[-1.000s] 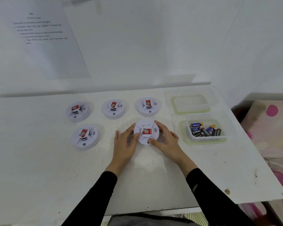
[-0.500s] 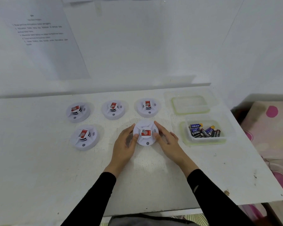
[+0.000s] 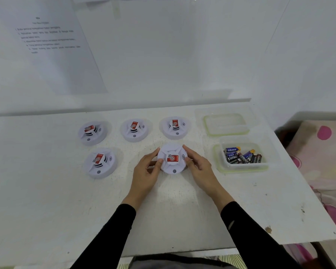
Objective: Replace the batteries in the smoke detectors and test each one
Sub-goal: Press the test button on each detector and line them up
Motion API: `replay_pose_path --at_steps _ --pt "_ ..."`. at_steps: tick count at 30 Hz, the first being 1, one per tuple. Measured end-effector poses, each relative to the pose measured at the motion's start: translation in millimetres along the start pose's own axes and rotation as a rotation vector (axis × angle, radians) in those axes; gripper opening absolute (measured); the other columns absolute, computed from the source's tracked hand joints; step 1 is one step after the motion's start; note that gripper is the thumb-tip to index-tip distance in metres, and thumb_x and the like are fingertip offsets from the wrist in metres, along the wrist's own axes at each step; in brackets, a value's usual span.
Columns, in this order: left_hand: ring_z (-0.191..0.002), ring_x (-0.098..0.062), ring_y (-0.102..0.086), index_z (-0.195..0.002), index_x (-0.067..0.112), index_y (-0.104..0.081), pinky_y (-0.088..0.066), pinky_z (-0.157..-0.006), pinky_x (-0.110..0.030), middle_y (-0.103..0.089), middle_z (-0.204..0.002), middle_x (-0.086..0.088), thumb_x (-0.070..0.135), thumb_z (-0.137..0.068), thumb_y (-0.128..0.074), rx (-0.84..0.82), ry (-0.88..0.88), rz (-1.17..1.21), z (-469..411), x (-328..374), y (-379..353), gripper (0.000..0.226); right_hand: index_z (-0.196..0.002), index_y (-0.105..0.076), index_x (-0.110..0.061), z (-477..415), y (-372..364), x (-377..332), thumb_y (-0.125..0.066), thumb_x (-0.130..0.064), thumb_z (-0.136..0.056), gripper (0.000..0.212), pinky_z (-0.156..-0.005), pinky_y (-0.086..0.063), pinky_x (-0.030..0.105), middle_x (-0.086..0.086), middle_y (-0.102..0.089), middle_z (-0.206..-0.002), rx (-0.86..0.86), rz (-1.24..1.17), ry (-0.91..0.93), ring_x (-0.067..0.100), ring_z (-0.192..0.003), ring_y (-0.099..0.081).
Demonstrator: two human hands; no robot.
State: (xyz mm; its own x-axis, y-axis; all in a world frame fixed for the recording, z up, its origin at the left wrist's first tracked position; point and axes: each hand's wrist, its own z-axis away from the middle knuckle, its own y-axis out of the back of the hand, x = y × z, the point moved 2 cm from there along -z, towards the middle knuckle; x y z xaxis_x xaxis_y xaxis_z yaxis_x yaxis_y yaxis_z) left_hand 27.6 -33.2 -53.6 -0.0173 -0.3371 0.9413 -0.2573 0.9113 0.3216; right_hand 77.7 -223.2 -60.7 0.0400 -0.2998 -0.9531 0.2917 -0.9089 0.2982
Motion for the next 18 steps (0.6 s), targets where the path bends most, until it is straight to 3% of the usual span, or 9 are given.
replay_pose_path --at_steps 9,18 --pt "-0.109 0.008 -0.059 -0.137 0.034 -0.054 -0.051 -0.085 -0.013 -0.06 -0.123 0.021 0.027 -0.099 -0.06 0.0 0.007 0.018 0.4 1.0 -0.1 0.039 -0.131 -0.043 -0.058 -0.4 0.5 -0.7 -0.044 -0.04 -0.097 0.039 -0.117 -0.021 0.051 -0.033 -0.054 -0.13 0.006 -0.003 0.011 -0.007 -0.124 -0.049" --pt "-0.11 0.011 -0.057 -0.138 0.031 -0.054 -0.049 -0.083 -0.009 -0.06 -0.124 0.019 0.028 -0.099 -0.059 0.003 0.005 0.007 0.7 1.7 -0.8 0.04 -0.135 -0.044 -0.051 -0.6 0.8 -0.9 -0.043 -0.047 -0.094 0.042 -0.117 -0.021 0.052 -0.03 -0.054 -0.132 0.003 -0.011 0.015 -0.003 -0.126 -0.048"
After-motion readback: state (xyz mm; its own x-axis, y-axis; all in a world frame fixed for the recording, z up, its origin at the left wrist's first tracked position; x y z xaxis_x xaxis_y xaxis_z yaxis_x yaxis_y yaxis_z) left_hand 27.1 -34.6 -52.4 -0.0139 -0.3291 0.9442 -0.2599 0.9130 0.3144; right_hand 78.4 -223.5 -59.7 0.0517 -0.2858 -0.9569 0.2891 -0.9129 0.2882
